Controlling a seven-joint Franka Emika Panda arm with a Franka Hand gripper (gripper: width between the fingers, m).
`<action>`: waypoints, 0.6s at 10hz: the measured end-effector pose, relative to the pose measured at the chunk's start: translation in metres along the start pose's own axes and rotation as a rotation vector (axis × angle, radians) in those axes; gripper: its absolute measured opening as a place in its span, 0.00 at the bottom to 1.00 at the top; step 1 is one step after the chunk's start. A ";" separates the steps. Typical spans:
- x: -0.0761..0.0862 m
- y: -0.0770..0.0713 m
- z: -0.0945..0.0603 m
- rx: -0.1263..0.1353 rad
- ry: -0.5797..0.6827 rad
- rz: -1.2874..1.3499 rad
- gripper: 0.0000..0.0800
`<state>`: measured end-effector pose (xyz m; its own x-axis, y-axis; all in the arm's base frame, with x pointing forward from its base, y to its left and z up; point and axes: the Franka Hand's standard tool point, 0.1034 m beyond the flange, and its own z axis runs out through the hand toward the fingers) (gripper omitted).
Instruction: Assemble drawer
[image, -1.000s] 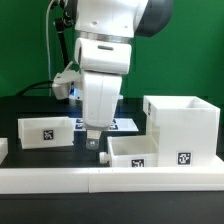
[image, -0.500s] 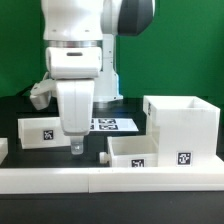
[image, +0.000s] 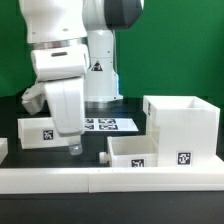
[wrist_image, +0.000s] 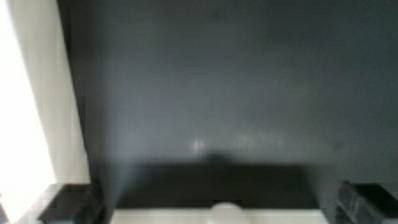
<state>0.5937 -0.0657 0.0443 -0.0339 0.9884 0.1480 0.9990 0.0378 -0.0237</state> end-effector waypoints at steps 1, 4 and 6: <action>0.005 0.000 0.003 0.005 0.005 0.017 0.81; 0.022 -0.002 0.015 0.025 0.022 0.066 0.81; 0.020 -0.003 0.015 0.025 0.022 0.070 0.81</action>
Offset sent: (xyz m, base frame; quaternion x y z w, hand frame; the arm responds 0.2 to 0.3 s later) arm 0.0036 0.0244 -0.0113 0.0248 0.0035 0.0461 0.9986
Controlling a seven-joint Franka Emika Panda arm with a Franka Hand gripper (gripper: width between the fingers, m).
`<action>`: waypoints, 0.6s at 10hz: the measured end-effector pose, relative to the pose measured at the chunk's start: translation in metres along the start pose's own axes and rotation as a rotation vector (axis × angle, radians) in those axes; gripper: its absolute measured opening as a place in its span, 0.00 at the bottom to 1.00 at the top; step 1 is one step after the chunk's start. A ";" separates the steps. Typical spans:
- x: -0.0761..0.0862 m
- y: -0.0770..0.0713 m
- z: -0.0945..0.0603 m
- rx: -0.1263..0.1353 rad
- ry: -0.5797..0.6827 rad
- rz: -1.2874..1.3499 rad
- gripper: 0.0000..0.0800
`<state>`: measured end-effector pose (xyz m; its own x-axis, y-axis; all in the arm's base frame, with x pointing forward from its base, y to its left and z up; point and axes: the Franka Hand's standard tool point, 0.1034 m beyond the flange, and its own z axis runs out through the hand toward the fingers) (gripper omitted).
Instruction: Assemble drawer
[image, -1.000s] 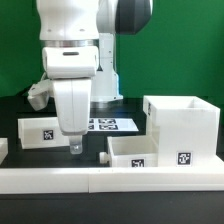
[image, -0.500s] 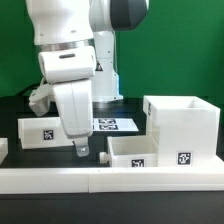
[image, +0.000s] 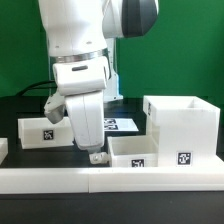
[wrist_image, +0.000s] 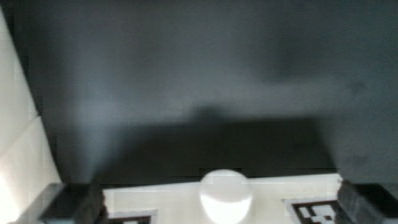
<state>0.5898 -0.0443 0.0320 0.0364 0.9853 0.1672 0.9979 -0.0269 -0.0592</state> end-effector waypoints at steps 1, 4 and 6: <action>0.000 0.000 0.000 0.001 0.000 0.000 0.81; 0.006 -0.004 0.006 0.010 0.007 -0.011 0.81; 0.017 -0.004 0.009 0.013 0.013 -0.013 0.81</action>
Offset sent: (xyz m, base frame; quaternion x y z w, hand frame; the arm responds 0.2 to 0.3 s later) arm 0.0000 0.0247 0.0000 -0.0092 0.0278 -0.0161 0.9994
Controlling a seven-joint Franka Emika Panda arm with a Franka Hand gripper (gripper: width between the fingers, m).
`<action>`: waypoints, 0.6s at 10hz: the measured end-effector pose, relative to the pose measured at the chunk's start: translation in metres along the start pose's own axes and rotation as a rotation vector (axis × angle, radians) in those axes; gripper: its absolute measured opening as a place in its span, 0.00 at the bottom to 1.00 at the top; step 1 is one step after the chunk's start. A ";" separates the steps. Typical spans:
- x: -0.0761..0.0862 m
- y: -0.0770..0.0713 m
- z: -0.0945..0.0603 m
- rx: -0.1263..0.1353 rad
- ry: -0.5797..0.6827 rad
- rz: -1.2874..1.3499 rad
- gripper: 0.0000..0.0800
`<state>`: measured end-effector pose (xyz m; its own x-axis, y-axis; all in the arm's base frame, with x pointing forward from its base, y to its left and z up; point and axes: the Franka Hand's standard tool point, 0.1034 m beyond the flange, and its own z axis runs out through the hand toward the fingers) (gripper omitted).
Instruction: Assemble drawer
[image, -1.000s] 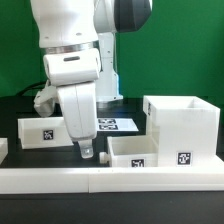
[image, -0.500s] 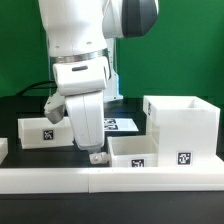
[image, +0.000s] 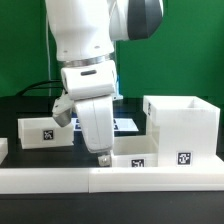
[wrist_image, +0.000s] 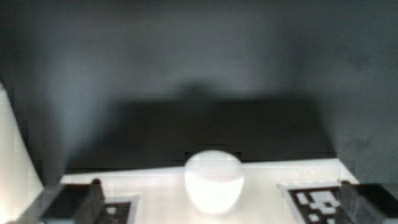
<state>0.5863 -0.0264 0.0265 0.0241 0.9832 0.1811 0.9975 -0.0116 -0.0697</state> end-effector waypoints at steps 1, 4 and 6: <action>0.007 0.001 0.001 0.001 0.003 0.002 0.81; 0.029 0.001 0.006 0.008 0.009 0.007 0.81; 0.025 0.001 0.006 0.008 0.009 0.012 0.81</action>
Offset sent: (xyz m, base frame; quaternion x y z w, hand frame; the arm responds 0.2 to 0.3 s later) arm 0.0041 0.0298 -0.0025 0.0000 0.0125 0.0280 0.9995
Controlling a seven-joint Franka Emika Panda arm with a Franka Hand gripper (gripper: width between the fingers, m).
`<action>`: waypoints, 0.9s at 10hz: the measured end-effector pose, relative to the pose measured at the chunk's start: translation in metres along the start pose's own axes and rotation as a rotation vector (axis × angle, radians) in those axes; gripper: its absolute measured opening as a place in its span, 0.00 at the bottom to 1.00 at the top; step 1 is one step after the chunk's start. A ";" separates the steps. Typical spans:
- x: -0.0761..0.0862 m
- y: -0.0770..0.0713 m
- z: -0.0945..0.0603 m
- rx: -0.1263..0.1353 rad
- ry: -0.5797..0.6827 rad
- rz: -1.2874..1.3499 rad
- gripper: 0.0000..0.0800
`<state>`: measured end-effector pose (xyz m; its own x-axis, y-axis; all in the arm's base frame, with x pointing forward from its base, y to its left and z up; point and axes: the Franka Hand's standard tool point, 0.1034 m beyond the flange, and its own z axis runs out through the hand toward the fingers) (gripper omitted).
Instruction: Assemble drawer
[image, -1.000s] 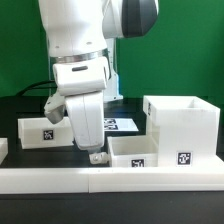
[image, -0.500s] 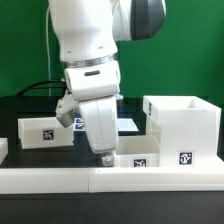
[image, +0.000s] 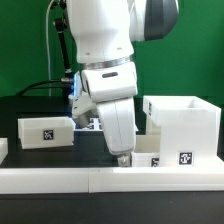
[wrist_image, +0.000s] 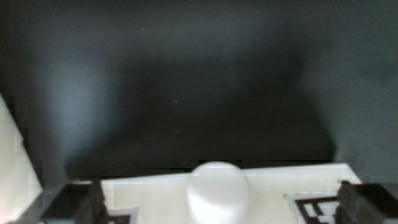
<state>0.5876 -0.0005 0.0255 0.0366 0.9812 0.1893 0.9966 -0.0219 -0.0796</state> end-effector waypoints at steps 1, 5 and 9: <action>0.000 0.000 0.000 0.001 0.000 0.000 0.81; 0.017 -0.002 0.006 0.019 -0.005 -0.035 0.81; 0.036 -0.003 0.009 0.022 -0.015 -0.038 0.81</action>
Offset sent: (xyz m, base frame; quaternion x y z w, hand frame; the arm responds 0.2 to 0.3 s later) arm 0.0069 0.0256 -0.0047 0.0337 -0.0193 -0.0643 0.9972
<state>0.5850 0.0366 0.0234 -0.0029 0.9841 0.1776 0.9954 0.0198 -0.0938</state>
